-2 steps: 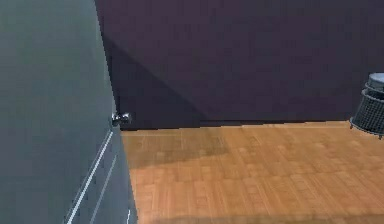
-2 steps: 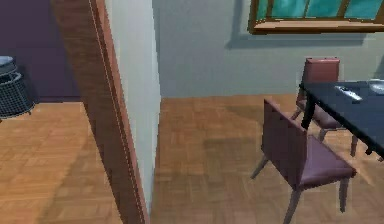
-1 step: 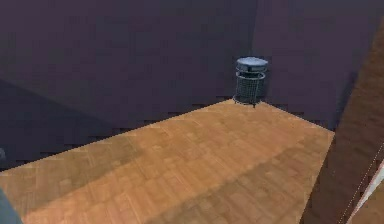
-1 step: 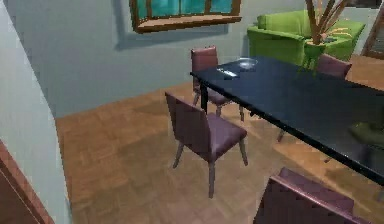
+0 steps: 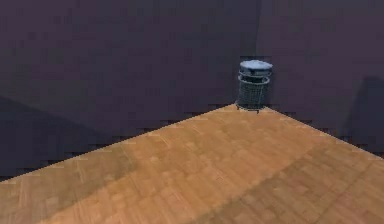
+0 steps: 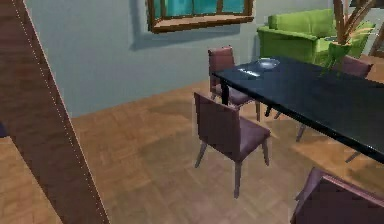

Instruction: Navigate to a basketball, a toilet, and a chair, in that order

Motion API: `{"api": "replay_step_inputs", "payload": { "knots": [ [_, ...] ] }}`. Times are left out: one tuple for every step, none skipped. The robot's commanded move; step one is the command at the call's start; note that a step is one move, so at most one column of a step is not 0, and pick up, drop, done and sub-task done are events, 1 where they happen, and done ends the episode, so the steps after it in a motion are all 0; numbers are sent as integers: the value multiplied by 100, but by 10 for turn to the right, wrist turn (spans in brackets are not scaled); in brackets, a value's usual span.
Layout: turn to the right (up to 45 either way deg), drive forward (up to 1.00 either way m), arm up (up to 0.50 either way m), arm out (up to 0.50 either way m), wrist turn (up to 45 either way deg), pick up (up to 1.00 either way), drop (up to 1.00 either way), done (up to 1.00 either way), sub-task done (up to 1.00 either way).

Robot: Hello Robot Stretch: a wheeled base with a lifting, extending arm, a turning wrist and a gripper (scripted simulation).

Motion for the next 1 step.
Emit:
{"api": "replay_step_inputs", "payload": {
  "knots": [
    [-360, 0, 0, 0, 0, 0, 0, 0, 0]
  ]
}}
